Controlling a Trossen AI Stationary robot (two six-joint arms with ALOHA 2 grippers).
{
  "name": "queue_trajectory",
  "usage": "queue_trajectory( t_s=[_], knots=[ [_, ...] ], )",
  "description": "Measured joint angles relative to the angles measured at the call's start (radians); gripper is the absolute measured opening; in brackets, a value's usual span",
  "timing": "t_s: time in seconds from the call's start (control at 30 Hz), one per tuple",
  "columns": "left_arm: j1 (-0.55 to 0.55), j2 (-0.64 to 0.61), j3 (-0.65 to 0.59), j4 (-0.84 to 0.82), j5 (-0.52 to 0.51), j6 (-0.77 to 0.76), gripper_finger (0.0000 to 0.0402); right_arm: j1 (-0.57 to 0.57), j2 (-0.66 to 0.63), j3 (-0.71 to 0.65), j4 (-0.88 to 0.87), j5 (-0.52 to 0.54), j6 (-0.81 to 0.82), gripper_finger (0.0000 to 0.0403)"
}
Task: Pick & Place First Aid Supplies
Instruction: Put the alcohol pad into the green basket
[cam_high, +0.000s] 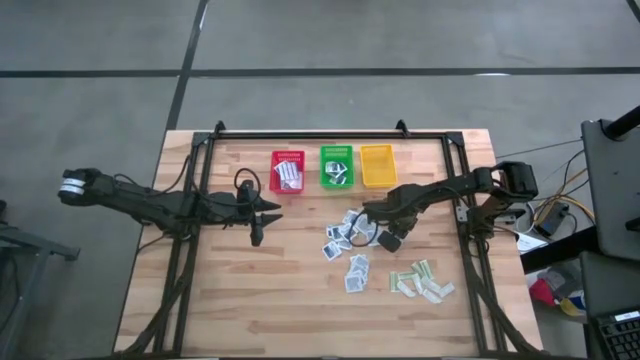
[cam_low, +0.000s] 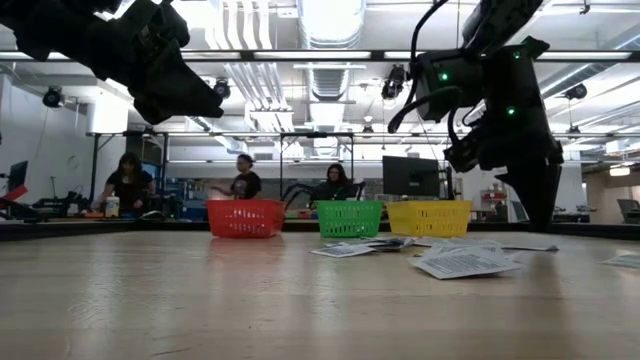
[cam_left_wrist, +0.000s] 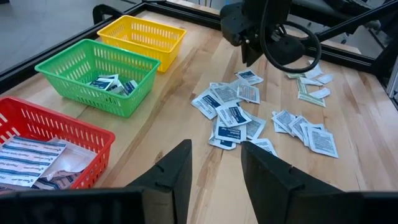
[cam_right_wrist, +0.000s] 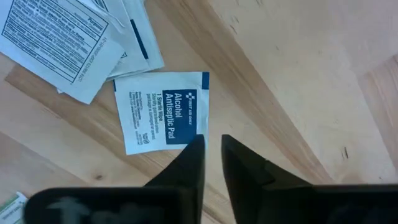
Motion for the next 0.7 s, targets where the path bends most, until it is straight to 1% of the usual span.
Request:
queue_trajectory(
  t_s=[0.43, 0.57, 0.7],
  knots=[
    [0.0, 0.0, 0.0, 0.0, 0.0, -0.016, 0.0133, 0.0, 0.0, -0.05, 0.107, -0.045, 0.011, 0.0189],
    [0.0, 0.0, 0.0, 0.0, 0.0, -0.016, 0.0133, -0.001, 0.012, -0.077, 0.131, -0.045, 0.019, 0.0209],
    [0.0, 0.0, 0.0, 0.0, 0.0, -0.016, 0.0133, -0.001, 0.052, -0.084, 0.138, -0.053, 0.02, 0.0208]
  ],
)
